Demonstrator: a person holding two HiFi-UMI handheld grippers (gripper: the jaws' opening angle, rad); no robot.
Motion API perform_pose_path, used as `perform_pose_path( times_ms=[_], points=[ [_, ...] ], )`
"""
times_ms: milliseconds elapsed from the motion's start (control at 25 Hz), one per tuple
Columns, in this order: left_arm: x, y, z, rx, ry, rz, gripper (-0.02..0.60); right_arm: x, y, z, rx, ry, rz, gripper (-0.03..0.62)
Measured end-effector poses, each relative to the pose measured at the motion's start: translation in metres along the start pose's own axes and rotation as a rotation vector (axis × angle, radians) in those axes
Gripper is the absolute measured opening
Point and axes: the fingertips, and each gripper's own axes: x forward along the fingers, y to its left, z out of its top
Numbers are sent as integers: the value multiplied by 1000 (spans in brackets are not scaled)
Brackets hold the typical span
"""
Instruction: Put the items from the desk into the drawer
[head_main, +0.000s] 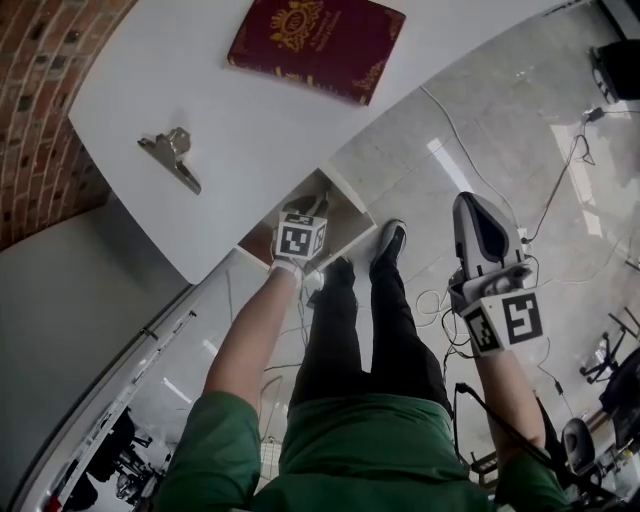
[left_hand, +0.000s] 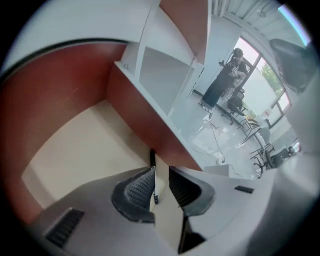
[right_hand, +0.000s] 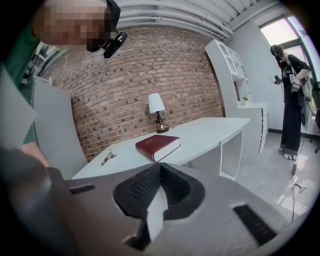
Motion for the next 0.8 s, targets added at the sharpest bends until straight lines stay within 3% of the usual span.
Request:
perform_pose_path(
  times_ms=[240,400,640,800],
  points=[
    [-65,-60,31,59,-78,-94,78,-5,14,50,-37,-59,18,3],
    [-118,-98,55,43,-152,-146,78,-16,28,84,-67,-93,26,3],
    [-196,-114,126,64,-319,-151,78,-21,44,142,-87,-172,56,3],
    [-255,-111,172,98,-432,-113,78,-34,51,183,-105,-220,56,3]
  ],
)
